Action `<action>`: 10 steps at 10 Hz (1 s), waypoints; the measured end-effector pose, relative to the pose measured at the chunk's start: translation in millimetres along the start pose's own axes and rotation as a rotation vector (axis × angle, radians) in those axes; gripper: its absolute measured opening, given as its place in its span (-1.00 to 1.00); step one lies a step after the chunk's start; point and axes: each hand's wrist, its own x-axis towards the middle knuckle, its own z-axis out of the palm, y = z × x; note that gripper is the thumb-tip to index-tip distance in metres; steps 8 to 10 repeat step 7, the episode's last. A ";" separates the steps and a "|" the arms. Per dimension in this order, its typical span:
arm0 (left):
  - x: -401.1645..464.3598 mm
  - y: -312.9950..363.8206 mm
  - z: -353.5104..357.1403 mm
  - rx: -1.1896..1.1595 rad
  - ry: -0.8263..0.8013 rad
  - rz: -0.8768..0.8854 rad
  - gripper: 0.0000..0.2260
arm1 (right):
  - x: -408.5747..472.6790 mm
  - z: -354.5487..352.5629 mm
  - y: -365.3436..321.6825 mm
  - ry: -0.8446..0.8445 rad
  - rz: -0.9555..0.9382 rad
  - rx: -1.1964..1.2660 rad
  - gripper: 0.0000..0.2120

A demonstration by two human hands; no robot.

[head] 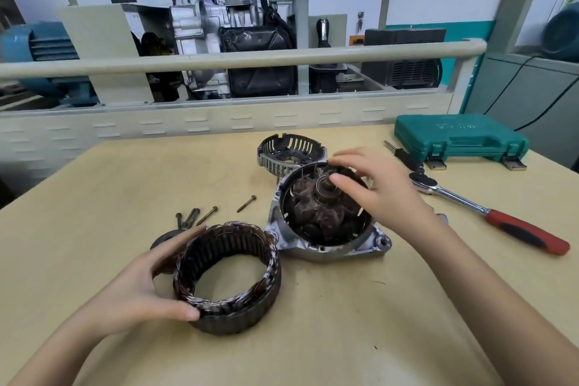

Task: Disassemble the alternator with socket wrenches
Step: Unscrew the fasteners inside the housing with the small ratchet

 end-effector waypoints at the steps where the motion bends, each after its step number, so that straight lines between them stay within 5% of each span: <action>1: 0.2 -0.9 2.9 -0.010 0.038 0.007 -0.05 | 1.6 7.8 -0.9 0.014 0.019 0.020 -0.80; 5: 32.3 -12.4 5.1 -0.087 0.116 -0.021 -0.19 | 16.6 17.7 -15.4 -0.019 0.042 -0.171 -0.82; 6: 31.2 -10.8 4.7 -0.056 0.098 -0.052 -0.17 | 16.4 14.9 -21.5 -0.099 0.088 -0.160 -0.74; 7: 31.4 0.4 2.8 0.013 0.104 -0.076 -0.11 | 7.2 -8.4 -29.6 0.049 0.134 0.051 -0.51; 10: 31.4 0.4 2.8 0.013 0.104 -0.076 -0.11 | 7.2 -8.4 -29.6 0.049 0.134 0.051 -0.51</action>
